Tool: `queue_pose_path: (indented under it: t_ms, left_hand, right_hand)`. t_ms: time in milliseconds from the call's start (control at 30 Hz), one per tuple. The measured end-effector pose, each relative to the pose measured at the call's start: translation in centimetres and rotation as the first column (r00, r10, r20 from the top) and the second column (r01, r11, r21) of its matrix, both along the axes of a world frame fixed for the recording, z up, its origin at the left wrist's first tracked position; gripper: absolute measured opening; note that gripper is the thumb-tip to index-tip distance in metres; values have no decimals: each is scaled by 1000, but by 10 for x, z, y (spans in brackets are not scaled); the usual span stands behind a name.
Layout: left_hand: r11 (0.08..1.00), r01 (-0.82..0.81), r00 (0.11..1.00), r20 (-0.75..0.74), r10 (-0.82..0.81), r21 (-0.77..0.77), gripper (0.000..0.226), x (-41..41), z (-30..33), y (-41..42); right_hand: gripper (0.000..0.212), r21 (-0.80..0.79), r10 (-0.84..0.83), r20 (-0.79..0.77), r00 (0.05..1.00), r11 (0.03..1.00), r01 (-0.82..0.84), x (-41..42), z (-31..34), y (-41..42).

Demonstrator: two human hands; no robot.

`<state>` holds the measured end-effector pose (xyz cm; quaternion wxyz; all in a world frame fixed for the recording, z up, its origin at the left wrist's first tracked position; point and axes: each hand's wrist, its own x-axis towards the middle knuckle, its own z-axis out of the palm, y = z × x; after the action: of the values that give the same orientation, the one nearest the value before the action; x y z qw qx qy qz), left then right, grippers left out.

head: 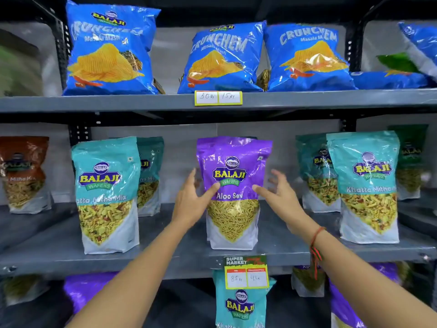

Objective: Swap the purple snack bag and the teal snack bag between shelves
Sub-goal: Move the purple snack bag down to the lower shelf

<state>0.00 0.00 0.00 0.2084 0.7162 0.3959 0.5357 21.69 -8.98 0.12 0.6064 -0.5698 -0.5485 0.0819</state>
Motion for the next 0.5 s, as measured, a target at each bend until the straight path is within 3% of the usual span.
queue_pose_path:
  t_ms: [33,100,167,267,367,500]
  left_hand:
    - [996,71,992,107,-65,-55,85,1,-4,4]
    - [982,155,950,290,-119,-108,45,6,-13,9]
    - [968,205,905,405,-131,-143,18,10,-18,12]
    - [972,181,890,446,-97,-149,16,14,-16,11]
    - [985,106,907,419,-39,-139,19,13,-17,12]
    - [1000,3,913,407,6,-21,26,-2,-16,-10]
  right_hand:
    - [45,-41,76,-102,992,996,-81,-3,-4,3]
    - [14,-68,146,-110,983,986,-153,-3,-14,11]
    - [10,-35,137,-132,982,989,-142,-5,-25,17]
    - [24,27,96,-219,971,995,-92,-8,-28,23]
    - [48,63,71,-198,978,996,-60,-10,-30,26]
    - [39,110,77,-189,979,992,-57,-23,-28,16]
